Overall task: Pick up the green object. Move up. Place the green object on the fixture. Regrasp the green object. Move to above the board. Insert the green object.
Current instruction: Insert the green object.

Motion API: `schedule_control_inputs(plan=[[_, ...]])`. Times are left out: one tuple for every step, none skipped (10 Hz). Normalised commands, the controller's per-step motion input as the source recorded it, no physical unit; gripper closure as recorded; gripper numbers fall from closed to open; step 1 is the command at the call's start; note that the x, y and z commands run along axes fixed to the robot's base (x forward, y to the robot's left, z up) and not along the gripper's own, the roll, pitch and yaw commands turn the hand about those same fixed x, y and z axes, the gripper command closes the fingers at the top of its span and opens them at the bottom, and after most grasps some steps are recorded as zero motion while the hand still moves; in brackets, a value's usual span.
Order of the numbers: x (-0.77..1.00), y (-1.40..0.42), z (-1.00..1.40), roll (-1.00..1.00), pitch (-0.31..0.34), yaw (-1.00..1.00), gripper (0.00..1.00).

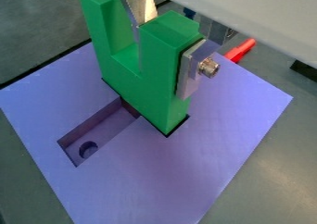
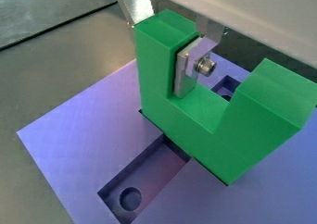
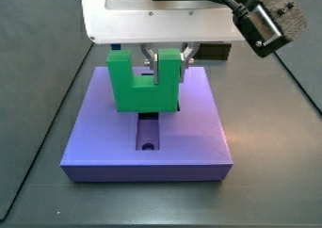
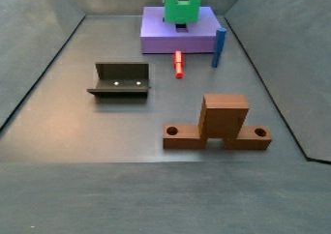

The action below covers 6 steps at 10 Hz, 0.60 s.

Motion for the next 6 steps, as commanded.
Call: schedule_control_inputs(plan=[[-0.11,0.0,-0.13,0.01,-0.057,0.0,1.0],[-0.03,-0.01,-0.16,0.03,-0.067,0.0,1.0],[-0.09,-0.01,-0.5,0.11,-0.15,0.0,1.0],[-0.04,-0.01,-0.79,0.13,-0.149,0.0,1.0],[-0.04,0.0,-0.88,0.14,-0.124,-0.01,1.0],[-0.1,-0.03,-0.95,0.1,-0.141,0.0,1.0]])
